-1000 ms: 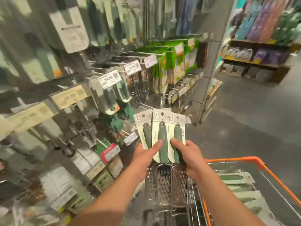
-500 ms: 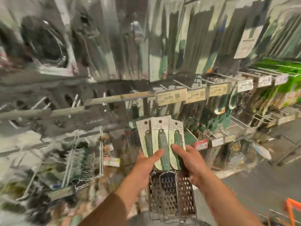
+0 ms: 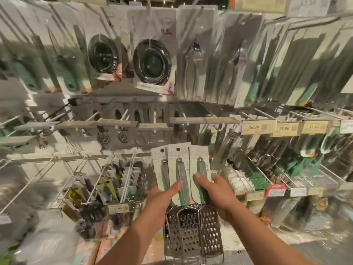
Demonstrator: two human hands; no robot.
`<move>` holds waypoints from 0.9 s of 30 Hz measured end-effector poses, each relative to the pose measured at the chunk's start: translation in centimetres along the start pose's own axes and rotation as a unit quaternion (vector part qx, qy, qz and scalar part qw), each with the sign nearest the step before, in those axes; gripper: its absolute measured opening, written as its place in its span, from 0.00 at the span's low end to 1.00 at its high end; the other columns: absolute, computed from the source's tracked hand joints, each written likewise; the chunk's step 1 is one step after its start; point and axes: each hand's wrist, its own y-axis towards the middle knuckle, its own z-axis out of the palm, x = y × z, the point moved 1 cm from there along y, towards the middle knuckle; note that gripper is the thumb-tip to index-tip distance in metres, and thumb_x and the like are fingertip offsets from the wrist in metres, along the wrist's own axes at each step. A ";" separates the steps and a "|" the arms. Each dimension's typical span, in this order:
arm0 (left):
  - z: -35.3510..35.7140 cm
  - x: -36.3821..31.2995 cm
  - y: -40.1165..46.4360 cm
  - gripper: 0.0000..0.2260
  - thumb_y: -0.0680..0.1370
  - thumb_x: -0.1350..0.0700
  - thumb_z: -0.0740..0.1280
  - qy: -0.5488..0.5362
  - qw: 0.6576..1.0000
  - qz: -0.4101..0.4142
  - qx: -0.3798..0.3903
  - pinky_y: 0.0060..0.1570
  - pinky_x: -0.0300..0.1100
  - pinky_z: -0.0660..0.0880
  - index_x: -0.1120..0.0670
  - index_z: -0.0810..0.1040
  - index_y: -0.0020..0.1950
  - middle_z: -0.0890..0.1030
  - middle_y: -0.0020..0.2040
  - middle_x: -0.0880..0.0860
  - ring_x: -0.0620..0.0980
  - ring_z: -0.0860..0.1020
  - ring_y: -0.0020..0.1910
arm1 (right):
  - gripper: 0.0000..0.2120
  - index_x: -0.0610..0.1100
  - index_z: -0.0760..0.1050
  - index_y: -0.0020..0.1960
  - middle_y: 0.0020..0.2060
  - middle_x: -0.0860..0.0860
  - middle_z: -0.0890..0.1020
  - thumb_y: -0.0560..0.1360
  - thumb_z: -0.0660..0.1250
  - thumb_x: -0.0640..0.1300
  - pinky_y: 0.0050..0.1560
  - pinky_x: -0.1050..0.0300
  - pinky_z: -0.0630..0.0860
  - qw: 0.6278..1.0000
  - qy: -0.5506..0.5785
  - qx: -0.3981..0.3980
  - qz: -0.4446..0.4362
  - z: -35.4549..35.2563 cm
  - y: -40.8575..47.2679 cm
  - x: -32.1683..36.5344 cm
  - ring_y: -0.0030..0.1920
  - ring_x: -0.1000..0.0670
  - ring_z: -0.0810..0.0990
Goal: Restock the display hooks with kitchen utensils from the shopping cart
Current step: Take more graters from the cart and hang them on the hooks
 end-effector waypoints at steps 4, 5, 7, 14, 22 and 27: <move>-1.2 -1.8 -0.9 0.57 0.68 0.43 0.80 -0.017 0.999 0.018 -0.021 0.78 0.56 0.57 0.52 0.46 0.85 0.54 0.84 0.55 0.58 0.56 0.82 | 0.21 0.49 0.75 0.60 0.54 0.49 0.85 0.75 0.74 0.60 0.60 0.40 0.81 1.000 -0.009 0.014 -0.026 1.0 0.9 1.7 0.53 0.46 0.85; -1.4 -2.1 -1.0 0.57 0.69 0.43 0.80 -0.018 0.999 0.022 -0.019 0.79 0.56 0.57 0.53 0.45 0.85 0.53 0.84 0.56 0.58 0.55 0.82 | 0.21 0.50 0.75 0.60 0.54 0.51 0.85 0.74 0.75 0.60 0.59 0.42 0.82 0.999 -0.015 0.018 -0.030 1.2 1.0 1.9 0.53 0.47 0.85; -1.7 -2.9 -1.3 0.57 0.69 0.43 0.80 -0.017 0.999 0.028 -0.019 0.79 0.56 0.57 0.53 0.45 0.85 0.54 0.84 0.57 0.58 0.55 0.82 | 0.16 0.51 0.76 0.58 0.53 0.52 0.86 0.76 0.74 0.59 0.60 0.44 0.82 0.998 -0.024 0.029 -0.057 1.6 1.2 1.9 0.52 0.50 0.86; -1.1 -3.6 -1.3 0.49 0.70 0.45 0.82 -0.050 0.998 0.049 0.002 0.77 0.53 0.60 0.55 0.58 0.82 0.69 0.76 0.52 0.57 0.63 0.79 | 0.12 0.50 0.80 0.57 0.49 0.54 0.88 0.77 0.73 0.54 0.59 0.41 0.82 0.996 -0.006 0.042 -0.079 2.0 2.3 1.6 0.49 0.51 0.87; 1.3 -5.7 -4.5 0.33 0.83 0.58 0.67 -0.135 0.989 0.019 0.057 0.73 0.52 0.62 0.55 0.54 0.84 0.64 0.77 0.53 0.60 0.60 0.80 | 0.14 0.47 0.79 0.60 0.51 0.49 0.88 0.78 0.73 0.51 0.61 0.39 0.81 0.995 0.030 0.073 -0.059 1.4 3.1 1.6 0.52 0.45 0.88; 0.1 -3.9 -1.6 0.32 0.74 0.57 0.74 -0.108 0.993 -0.019 0.051 0.49 0.48 0.81 0.55 0.68 0.76 0.85 0.58 0.59 0.57 0.83 0.61 | 0.15 0.44 0.80 0.61 0.52 0.46 0.88 0.78 0.73 0.51 0.59 0.37 0.81 0.994 0.018 0.094 -0.054 1.3 3.3 1.6 0.52 0.42 0.87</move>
